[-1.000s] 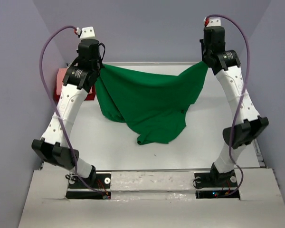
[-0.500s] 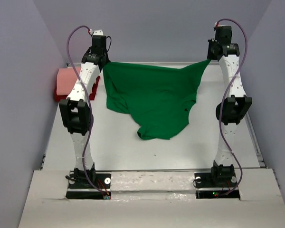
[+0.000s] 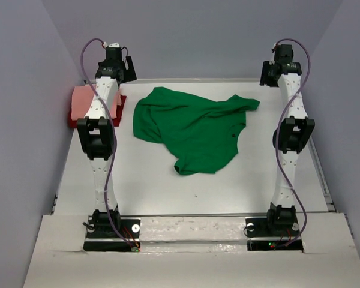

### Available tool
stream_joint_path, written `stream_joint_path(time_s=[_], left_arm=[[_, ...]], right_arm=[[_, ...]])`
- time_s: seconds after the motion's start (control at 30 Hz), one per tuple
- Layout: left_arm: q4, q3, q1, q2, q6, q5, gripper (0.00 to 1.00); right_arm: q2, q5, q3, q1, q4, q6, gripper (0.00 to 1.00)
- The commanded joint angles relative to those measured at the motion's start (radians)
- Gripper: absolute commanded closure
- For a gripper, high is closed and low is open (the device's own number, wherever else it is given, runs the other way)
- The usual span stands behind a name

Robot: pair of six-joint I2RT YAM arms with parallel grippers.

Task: Fold and stack the t-shirts
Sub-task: Flatten out the tshirt

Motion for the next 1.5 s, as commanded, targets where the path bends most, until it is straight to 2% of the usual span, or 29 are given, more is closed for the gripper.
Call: stream_joint_path(time_s=[0.0, 0.13, 0.2, 0.27, 0.3, 0.37, 0.4, 0.43, 0.53, 0.67, 0.9, 0.97, 1.1, 1.23, 1.3, 1.47], left_arm=[[0.023, 0.004, 0.016, -0.084, -0.01, 0.04, 0.01], [0.05, -0.093, 0.0, -0.215, -0.036, 0.035, 0.01], [0.057, -0.198, -0.03, -0.327, -0.05, -0.017, 0.01], [0.07, -0.304, -0.059, -0.42, -0.064, -0.055, 0.01], [0.12, -0.463, -0.099, -0.539, -0.085, -0.077, 0.01], [0.222, -0.652, -0.136, -0.681, -0.104, -0.04, 0.01], [0.284, -0.796, -0.154, -0.81, -0.108, -0.034, 0.01], [0.275, -0.838, -0.187, -0.854, -0.114, -0.058, 0.01], [0.171, -0.944, -0.182, -0.933, -0.116, -0.049, 0.02], [0.23, -1.15, -0.161, -1.083, -0.116, -0.025, 0.07], [0.206, -1.147, -0.064, -1.065, -0.167, 0.161, 0.12], [0.189, -1.118, -0.053, -1.05, -0.174, 0.164, 0.12], [0.169, -1.08, -0.047, -1.03, -0.177, 0.178, 0.12], [0.168, -1.066, -0.037, -1.014, -0.197, 0.228, 0.12], [0.166, -1.064, -0.037, -1.008, -0.202, 0.236, 0.12], [0.16, -1.049, -0.026, -0.987, -0.205, 0.251, 0.12]], right_arm=[[-0.129, -0.013, 0.02, -0.004, 0.03, 0.004, 0.46], [-0.284, -0.025, -0.062, 0.013, 0.025, 0.033, 0.45], [-0.429, -0.005, -0.242, 0.096, 0.046, 0.045, 0.46], [-0.549, 0.136, -0.42, 0.22, 0.108, -0.001, 0.45], [-0.6, 0.179, -0.59, 0.342, 0.153, -0.014, 0.44], [-0.715, 0.163, -0.721, 0.409, 0.165, 0.039, 0.44], [-0.752, 0.129, -0.849, 0.409, 0.165, 0.08, 0.44], [-0.793, 0.095, -0.929, 0.409, 0.193, 0.112, 0.45], [-0.984, 0.004, -1.23, 0.409, 0.316, 0.156, 0.45], [-1.108, -0.161, -1.416, 0.329, 0.37, 0.226, 0.46], [-1.199, -0.394, -1.588, 0.311, 0.487, 0.367, 0.46], [-1.235, -0.439, -1.633, 0.311, 0.543, 0.419, 0.46], [-1.335, -0.564, -1.79, 0.311, 0.707, 0.647, 0.46], [-1.389, -0.706, -2.016, 0.302, 1.006, 0.922, 0.46], [-1.388, -0.717, -2.062, 0.302, 1.07, 0.95, 0.46], [-1.349, -0.671, -2.102, 0.302, 1.024, 0.898, 0.46]])
